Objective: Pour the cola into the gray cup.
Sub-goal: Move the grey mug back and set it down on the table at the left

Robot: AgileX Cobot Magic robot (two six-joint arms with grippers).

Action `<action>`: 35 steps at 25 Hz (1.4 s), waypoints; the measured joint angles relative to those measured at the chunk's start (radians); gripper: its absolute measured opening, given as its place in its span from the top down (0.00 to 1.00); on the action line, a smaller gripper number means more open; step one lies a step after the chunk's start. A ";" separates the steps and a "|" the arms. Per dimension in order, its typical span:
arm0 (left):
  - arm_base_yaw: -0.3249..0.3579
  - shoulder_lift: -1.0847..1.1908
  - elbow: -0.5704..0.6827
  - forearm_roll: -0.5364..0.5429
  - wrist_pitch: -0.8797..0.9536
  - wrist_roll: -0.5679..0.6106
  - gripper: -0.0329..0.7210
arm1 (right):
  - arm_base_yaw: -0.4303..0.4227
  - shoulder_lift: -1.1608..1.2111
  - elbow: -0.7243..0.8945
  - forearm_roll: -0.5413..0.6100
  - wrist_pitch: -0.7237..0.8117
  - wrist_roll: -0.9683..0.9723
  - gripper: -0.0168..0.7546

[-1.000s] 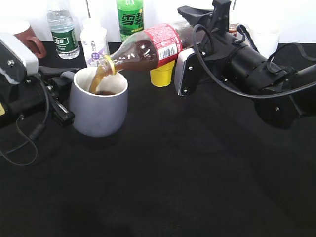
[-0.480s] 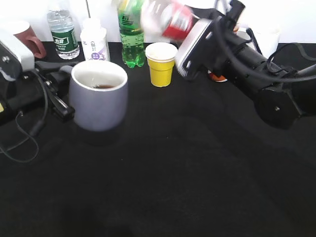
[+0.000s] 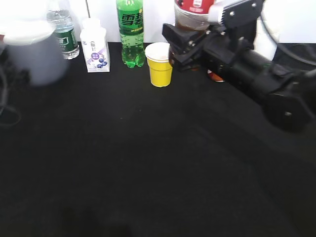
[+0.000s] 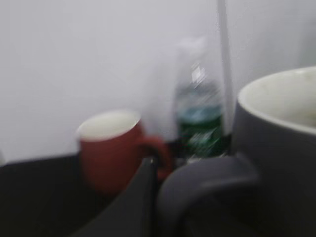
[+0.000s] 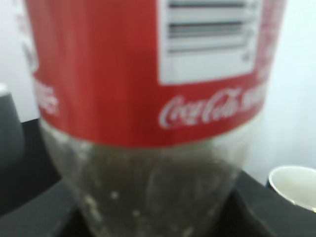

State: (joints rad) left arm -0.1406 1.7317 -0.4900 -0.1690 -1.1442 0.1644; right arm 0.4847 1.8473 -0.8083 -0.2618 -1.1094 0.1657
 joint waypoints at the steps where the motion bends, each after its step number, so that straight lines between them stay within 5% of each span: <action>1: 0.030 0.046 -0.024 -0.007 0.008 0.002 0.88 | 0.000 -0.025 0.023 0.000 0.027 0.003 0.45; 7: 0.082 0.335 -0.318 -0.005 0.006 0.002 0.88 | 0.000 -0.125 0.108 0.070 0.064 0.004 0.45; 13: 0.082 0.437 -0.406 0.004 -0.009 0.011 0.88 | 0.000 -0.126 0.111 0.099 0.066 -0.006 0.45; 17: 0.082 0.437 -0.406 0.004 -0.032 0.002 0.63 | 0.000 -0.126 0.111 0.108 0.066 -0.010 0.45; 24: 0.066 0.309 -0.163 0.002 -0.062 -0.001 0.58 | -0.026 -0.126 0.111 0.169 0.113 -0.043 0.47; 28: -0.050 0.083 0.011 0.002 -0.058 -0.001 0.58 | -0.190 -0.126 0.111 0.188 0.111 -0.053 0.47; 31: -0.147 -0.127 0.042 -0.001 0.162 -0.001 0.58 | -0.342 -0.126 0.111 0.191 0.107 -0.054 0.48; 35: -0.168 -0.261 0.043 0.000 0.353 -0.001 0.58 | -0.415 0.026 0.079 0.215 -0.010 -0.090 0.48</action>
State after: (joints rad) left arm -0.3088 1.4710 -0.4467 -0.1690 -0.7908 0.1632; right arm 0.0700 1.8731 -0.7290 -0.0470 -1.1191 0.0761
